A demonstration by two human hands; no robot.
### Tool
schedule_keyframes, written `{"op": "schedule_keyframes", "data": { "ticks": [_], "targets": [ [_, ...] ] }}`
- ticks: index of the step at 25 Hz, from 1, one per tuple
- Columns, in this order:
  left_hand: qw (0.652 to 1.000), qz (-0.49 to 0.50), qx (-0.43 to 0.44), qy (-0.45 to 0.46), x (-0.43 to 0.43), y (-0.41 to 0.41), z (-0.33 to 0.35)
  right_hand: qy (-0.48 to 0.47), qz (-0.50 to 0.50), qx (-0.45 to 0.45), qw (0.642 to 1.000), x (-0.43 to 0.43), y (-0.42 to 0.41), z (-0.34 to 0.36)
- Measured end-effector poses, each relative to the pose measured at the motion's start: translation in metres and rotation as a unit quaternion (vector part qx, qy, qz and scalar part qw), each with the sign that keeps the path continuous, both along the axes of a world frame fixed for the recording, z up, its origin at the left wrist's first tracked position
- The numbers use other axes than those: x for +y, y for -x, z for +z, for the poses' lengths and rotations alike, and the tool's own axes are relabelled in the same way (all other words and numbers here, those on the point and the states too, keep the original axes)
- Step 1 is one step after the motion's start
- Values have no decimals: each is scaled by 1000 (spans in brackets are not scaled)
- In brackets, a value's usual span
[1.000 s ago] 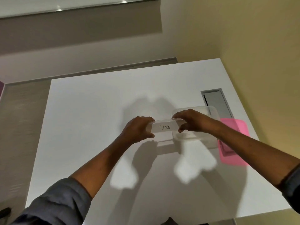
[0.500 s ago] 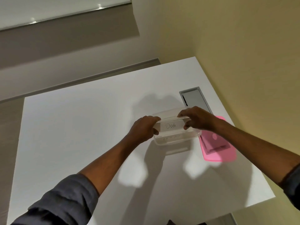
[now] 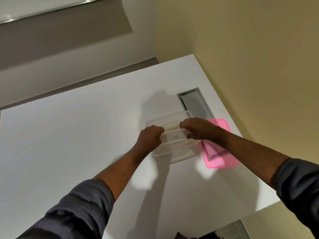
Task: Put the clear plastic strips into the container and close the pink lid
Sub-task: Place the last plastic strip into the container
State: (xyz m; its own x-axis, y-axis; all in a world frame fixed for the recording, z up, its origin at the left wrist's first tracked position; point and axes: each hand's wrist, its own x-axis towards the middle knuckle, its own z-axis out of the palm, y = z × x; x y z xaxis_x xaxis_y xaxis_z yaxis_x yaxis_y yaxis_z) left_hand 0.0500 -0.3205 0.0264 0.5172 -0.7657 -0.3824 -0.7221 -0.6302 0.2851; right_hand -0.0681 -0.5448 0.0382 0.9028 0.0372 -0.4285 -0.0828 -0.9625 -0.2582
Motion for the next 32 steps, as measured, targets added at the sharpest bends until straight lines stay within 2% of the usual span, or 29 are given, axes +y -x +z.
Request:
{"op": "schedule_keyframes", "data": {
  "ticks": [4, 12, 18, 22, 24, 26, 29, 32],
  "targets": [
    [1000, 5, -3, -23, 0, 1, -13, 32, 31, 5, 999, 8, -6, -14],
    [997, -46, -14, -63, -6, 11, -28, 53, 55, 29, 997, 11, -3, -29],
    [996, -60, -39, -59, -9, 16, -30, 77, 56, 11, 995, 15, -3, -34],
    [996, -52, -26, -62, -9, 14, -27, 57, 45, -8, 997, 13, 0, -33],
    [999, -20, -6, -33, -9, 15, -24, 30, 18, -33, 999, 11, 5, -31],
    [998, 48, 20, 43, -11, 22, -18, -23, -39, -71, 996, 8, 14, -26],
    [967, 147, 61, 200, -22, 41, -2, -108, -139, -150, 973, 0, 35, -13],
    [941, 170, 103, 275, -46, 65, 16, -133, -209, -235, 940, -8, 61, -2]
  ]
}}
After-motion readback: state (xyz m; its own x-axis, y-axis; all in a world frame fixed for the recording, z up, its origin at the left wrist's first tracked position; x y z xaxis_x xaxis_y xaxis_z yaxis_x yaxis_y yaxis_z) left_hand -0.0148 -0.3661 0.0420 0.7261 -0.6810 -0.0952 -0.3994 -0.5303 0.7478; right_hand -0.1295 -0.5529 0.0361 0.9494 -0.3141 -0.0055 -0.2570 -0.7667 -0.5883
